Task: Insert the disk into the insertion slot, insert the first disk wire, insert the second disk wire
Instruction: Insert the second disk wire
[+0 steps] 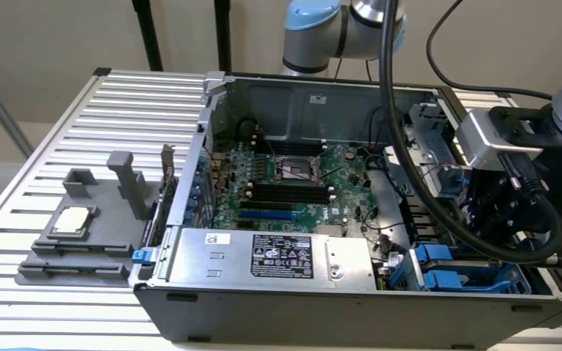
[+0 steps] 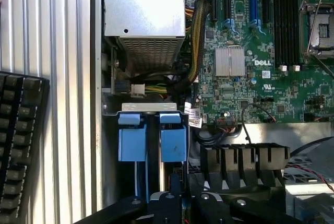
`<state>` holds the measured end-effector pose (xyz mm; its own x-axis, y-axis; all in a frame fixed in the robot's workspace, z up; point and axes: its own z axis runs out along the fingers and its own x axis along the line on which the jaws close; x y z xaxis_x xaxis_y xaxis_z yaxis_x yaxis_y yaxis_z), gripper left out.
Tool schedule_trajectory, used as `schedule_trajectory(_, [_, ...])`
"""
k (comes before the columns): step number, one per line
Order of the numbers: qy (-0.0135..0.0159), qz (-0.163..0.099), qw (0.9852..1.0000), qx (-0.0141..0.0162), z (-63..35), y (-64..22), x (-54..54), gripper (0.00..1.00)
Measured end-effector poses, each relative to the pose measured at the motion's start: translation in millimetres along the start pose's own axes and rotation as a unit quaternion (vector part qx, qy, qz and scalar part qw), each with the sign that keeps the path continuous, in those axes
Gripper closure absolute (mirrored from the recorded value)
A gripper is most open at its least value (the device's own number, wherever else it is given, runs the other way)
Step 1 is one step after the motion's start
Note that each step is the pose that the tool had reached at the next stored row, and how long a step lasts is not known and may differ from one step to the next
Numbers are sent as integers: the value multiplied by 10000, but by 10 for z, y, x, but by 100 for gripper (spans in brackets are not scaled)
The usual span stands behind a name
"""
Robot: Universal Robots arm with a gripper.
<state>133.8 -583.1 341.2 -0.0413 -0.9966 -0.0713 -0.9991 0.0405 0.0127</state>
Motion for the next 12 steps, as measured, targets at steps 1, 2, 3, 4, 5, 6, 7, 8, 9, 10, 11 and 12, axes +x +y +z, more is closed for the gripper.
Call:
schedule_trajectory(1, [0, -2, 10000, 5, -2, 0, -1, 84])
schedule_trajectory(2, [0, -3, 10000, 9, -4, 0, -2, 84])
schedule_trajectory(3, [0, -4, 10000, 14, -6, 0, -4, 84])
schedule_trajectory(4, [0, -5, 10000, 18, -7, 1, -6, 84])
schedule_trajectory(5, [-1, -7, 10000, 21, -9, 1, -7, 84])
schedule_trajectory(6, [0, -8, 10000, 24, -11, 2, -8, 84])
schedule_trajectory(7, [0, -10, 10000, 26, -13, 3, -9, 84])
schedule_trajectory(8, [0, -11, 10000, 28, -13, 4, -9, 84])
schedule_trajectory(9, [-1, -12, 10000, 30, -13, 7, -9, 84])
schedule_trajectory(10, [-1, -13, 10000, 31, -12, 9, -9, 84])
schedule_trajectory(11, [-1, -15, 10000, 32, -12, 13, -9, 84])
schedule_trajectory(12, [-1, -16, 10000, 32, -12, 17, -9, 84])
